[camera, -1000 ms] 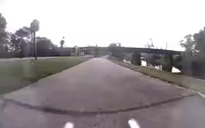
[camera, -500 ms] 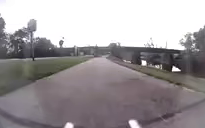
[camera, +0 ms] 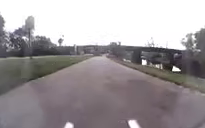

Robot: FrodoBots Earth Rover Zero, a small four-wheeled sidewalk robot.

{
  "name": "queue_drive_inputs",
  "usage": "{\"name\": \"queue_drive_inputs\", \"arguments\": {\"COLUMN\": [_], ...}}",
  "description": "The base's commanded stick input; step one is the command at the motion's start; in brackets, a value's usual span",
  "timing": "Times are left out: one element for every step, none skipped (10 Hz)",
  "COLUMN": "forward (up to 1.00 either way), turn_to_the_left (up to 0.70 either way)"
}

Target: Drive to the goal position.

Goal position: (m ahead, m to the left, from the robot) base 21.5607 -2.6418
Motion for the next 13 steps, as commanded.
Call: {"name": "queue_drive_inputs", "arguments": {"forward": [0.70, 0.70, 0.70, 0.70, 0.70, 0.70, 0.70, 0.70, 0.70, 0.70, 0.70, 0.70, 0.70], "turn_to_the_left": [0.00, 0.00, 0.00, 0.00, 0.00, 0.00, 0.00, 0.00, 0.00, 0.00, 0.00, 0.00, 0.00]}}
